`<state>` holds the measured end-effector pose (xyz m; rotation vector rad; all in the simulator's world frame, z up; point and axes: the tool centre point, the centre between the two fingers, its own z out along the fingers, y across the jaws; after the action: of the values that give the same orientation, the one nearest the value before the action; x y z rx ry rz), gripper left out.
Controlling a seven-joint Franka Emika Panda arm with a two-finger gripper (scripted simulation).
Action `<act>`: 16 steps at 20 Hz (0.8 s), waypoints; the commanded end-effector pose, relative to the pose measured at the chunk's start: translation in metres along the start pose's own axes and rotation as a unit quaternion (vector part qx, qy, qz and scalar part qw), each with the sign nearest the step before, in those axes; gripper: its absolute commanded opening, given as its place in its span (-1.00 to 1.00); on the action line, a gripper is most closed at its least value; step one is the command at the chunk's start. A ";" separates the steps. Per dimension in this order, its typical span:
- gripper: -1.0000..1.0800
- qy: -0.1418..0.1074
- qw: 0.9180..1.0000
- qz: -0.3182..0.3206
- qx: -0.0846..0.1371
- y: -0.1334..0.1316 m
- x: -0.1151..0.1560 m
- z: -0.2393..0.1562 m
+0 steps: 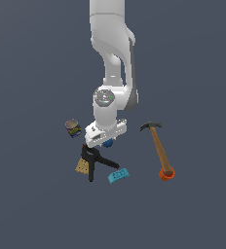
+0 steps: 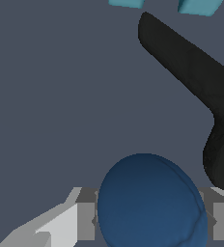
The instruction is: Pick up a designated object from a clutter of objects.
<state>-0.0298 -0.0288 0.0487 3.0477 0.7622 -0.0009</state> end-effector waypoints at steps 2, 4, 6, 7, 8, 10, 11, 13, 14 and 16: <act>-1.00 0.001 1.000 0.000 0.000 0.001 0.007 -0.017; -1.00 0.001 1.000 0.000 0.000 0.001 0.012 -0.030; -1.00 0.001 1.000 0.000 0.000 0.002 0.018 -0.044; -1.00 0.001 1.000 0.000 0.000 0.002 0.021 -0.052; -1.00 0.001 1.000 0.000 0.000 0.002 0.025 -0.060; -1.00 0.000 1.000 0.000 -0.001 0.003 0.032 -0.078; -1.00 0.000 1.000 0.000 -0.001 0.003 0.036 -0.087; -1.00 0.000 1.000 0.000 -0.001 0.004 0.043 -0.105; -1.00 0.000 1.000 0.000 -0.001 0.005 0.047 -0.115; -1.00 0.000 1.000 0.000 -0.001 0.006 0.055 -0.133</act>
<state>0.0162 -0.0100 0.1672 3.0467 0.7625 0.0007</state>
